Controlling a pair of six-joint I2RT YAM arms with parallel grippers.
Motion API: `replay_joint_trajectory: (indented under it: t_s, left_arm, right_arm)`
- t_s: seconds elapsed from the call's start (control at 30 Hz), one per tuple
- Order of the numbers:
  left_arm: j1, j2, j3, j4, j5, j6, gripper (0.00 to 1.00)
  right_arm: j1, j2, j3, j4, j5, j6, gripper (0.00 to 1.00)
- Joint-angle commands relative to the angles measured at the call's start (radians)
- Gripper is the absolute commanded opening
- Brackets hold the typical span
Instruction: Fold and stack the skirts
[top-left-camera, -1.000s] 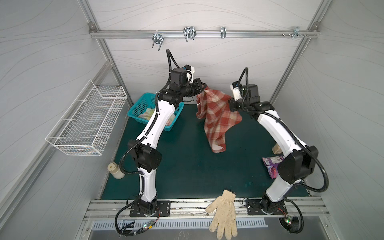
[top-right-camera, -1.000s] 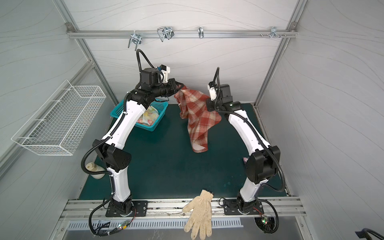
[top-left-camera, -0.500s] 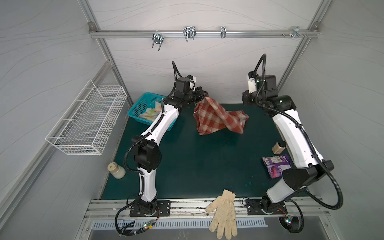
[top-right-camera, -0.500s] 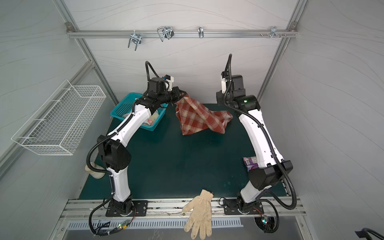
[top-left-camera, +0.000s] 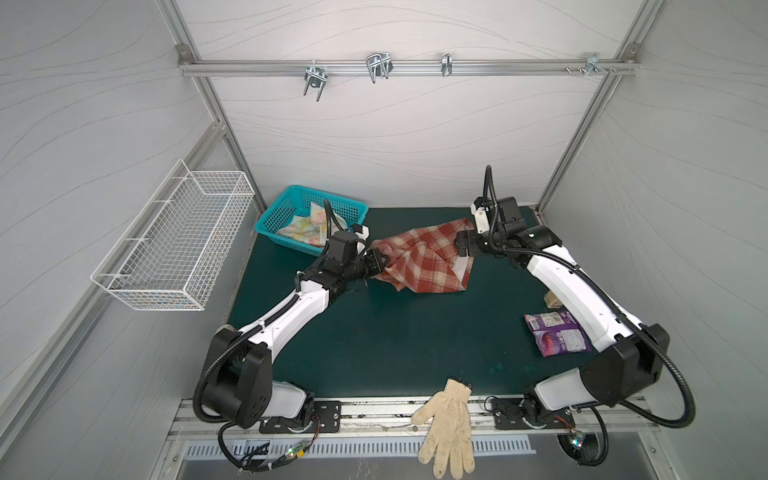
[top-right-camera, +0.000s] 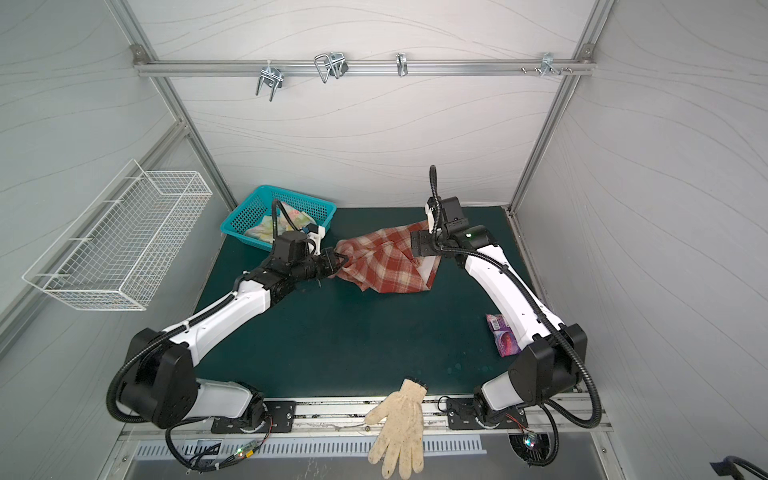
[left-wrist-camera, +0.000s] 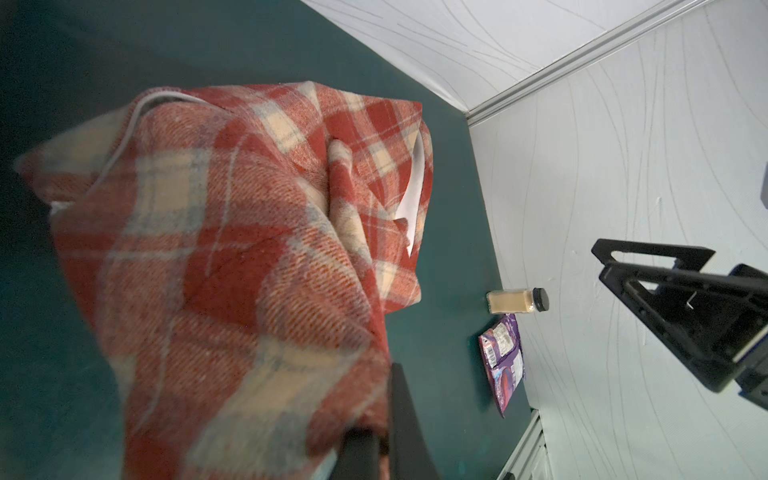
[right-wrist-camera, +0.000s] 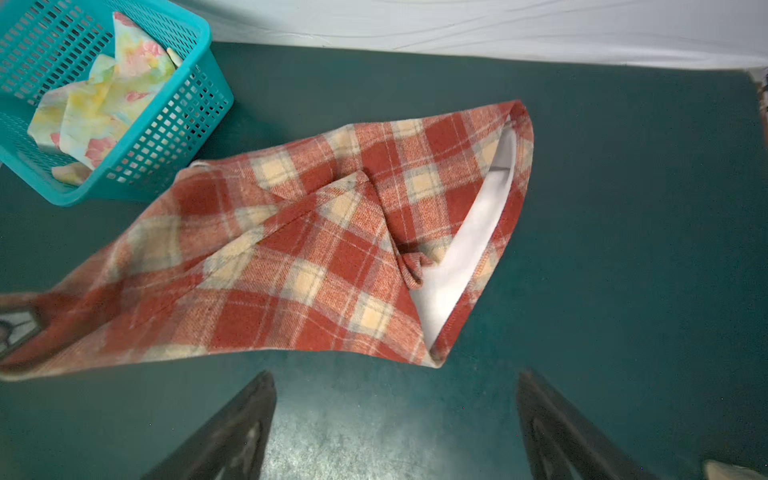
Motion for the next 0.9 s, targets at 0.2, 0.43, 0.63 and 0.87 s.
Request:
replay_joint_trajectory:
  t_s: [0.2,0.43,0.63,0.87]
  left_arm:
    - [-0.005,-0.085,-0.062,0.026,-0.081,0.029,0.0]
    - [-0.005,-0.054,-0.085,0.056,-0.082,0.012,0.0]
    - [-0.005,-0.041,-0.085,0.054,-0.093,0.022,0.0]
    - [-0.005,-0.034,-0.078,0.042,-0.1,0.031,0.0]
  right_arm:
    - [-0.019,0.166,-0.089,0.08,-0.19,0.129,0.99]
    - [-0.051,0.354,-0.025,0.113,-0.216,0.131,0.98]
    - [-0.092,0.471,0.017,0.156,-0.32,0.152,0.91]
    - [-0.101,0.532,0.036,0.168,-0.373,0.188,0.73]
